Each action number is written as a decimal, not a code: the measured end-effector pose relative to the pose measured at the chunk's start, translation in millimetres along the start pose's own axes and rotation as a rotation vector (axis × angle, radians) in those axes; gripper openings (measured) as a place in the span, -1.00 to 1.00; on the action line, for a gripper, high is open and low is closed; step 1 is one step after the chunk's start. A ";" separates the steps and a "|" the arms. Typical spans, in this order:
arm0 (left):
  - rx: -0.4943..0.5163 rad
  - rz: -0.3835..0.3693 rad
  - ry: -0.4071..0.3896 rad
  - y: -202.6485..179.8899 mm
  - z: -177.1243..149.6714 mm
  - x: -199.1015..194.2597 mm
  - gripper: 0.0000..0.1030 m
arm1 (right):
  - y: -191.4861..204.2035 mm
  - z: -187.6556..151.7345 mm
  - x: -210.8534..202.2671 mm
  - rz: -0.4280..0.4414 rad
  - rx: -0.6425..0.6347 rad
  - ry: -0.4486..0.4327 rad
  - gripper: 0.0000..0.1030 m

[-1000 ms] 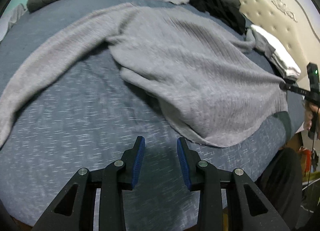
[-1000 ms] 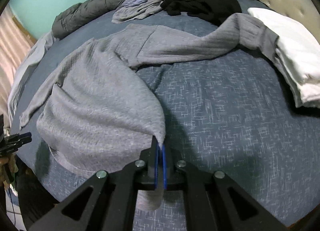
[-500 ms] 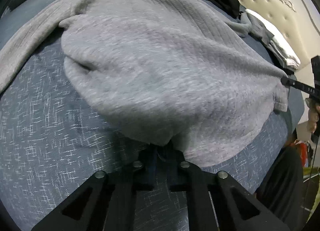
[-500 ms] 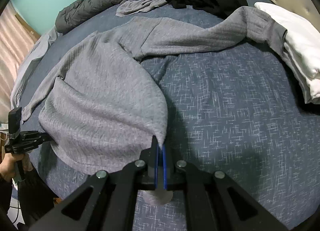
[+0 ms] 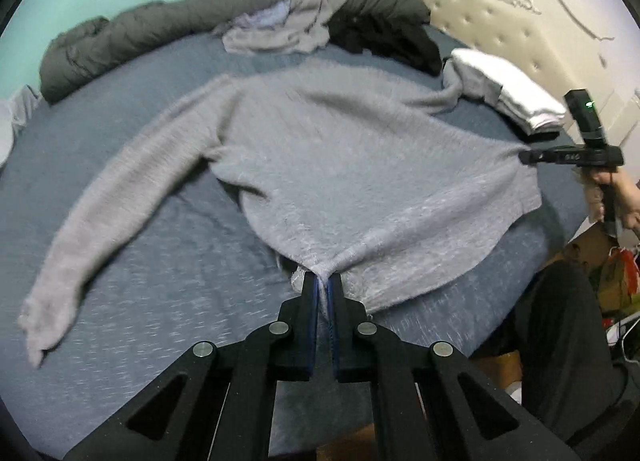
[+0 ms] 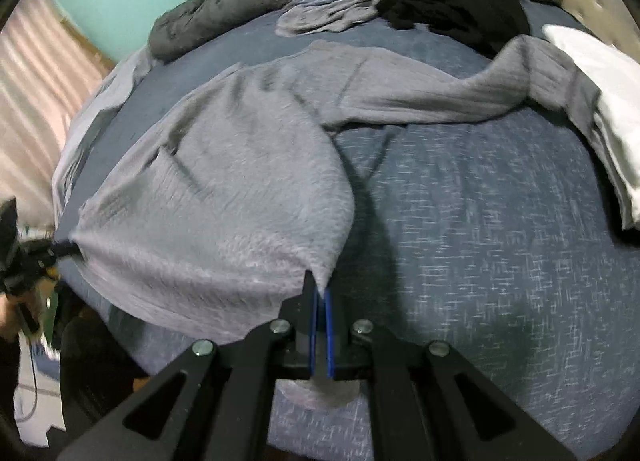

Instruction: Fold clothes

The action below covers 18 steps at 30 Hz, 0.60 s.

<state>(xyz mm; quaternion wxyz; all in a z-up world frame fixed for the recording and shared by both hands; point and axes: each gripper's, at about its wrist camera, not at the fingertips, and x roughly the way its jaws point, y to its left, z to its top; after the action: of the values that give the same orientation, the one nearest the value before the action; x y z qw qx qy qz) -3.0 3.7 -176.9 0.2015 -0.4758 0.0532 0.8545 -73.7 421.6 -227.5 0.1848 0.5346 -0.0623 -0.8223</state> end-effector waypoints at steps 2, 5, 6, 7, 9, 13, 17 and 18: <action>-0.008 -0.011 -0.029 4.3 -2.6 -21.2 -0.91 | 9.2 2.3 -6.7 0.030 -0.008 -0.001 -0.94; -0.027 -0.015 -0.057 11.0 -6.6 -35.8 -0.91 | 21.0 4.7 -14.8 0.086 -0.010 -0.005 -0.94; -0.029 0.000 -0.062 11.7 -5.8 -34.5 -0.91 | 24.7 4.4 -14.5 0.081 -0.020 -0.005 -0.94; -0.035 0.008 -0.056 13.3 -5.8 -29.8 -0.91 | 26.8 3.4 -12.0 0.079 -0.023 -0.006 -0.94; -0.050 0.015 -0.037 17.9 -6.4 -18.3 -0.91 | 28.0 1.2 -3.6 0.062 -0.017 -0.002 -0.94; -0.097 0.013 -0.014 23.2 -1.5 8.8 -0.91 | 22.9 -4.4 17.6 -0.024 0.014 0.018 -0.84; -0.117 0.008 -0.003 24.3 6.4 27.0 -0.91 | 19.0 -15.8 23.5 -0.050 0.005 0.036 -0.73; -0.121 0.006 -0.003 25.0 8.2 29.1 -0.91 | 17.5 -19.1 24.5 -0.043 0.005 0.047 -0.56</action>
<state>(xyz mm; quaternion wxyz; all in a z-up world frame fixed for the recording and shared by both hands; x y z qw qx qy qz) -32.9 -8.2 -199.3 0.1701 -0.4856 0.0027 0.8575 -61.2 398.1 -251.3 0.1670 0.5555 -0.0484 -0.8131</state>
